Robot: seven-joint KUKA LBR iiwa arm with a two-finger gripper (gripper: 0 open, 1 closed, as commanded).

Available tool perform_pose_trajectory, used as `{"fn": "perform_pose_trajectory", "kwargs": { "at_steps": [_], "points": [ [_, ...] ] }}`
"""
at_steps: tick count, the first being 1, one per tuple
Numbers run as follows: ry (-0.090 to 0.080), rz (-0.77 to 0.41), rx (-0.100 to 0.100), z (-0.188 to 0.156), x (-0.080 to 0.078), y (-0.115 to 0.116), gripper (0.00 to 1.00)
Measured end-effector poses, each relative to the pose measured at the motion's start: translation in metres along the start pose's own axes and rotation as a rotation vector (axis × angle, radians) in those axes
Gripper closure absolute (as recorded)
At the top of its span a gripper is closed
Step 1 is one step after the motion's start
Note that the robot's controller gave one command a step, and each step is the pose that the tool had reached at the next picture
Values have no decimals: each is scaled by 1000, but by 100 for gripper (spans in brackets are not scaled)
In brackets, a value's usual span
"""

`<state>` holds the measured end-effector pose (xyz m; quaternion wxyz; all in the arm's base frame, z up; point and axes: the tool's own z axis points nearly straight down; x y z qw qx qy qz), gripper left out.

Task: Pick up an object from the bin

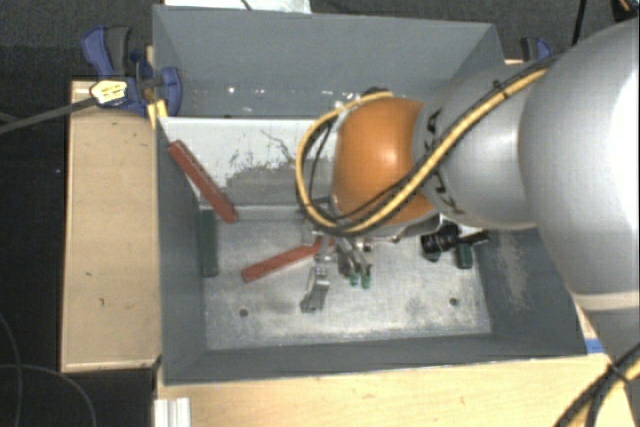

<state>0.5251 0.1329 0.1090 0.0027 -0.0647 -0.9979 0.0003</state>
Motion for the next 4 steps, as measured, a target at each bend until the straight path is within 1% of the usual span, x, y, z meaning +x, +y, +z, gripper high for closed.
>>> {"fn": "perform_pose_trajectory", "kwargs": {
  "at_steps": [1, 2, 3, 4],
  "points": [
    [-11, -131, -2, -19, -17, 3, 0],
    [-7, -339, -1, 40, -35, 24, 0],
    [-9, -333, -2, 38, -36, 24, 100],
    [-15, -395, -3, -102, -18, 41, 100]
  ]
}}
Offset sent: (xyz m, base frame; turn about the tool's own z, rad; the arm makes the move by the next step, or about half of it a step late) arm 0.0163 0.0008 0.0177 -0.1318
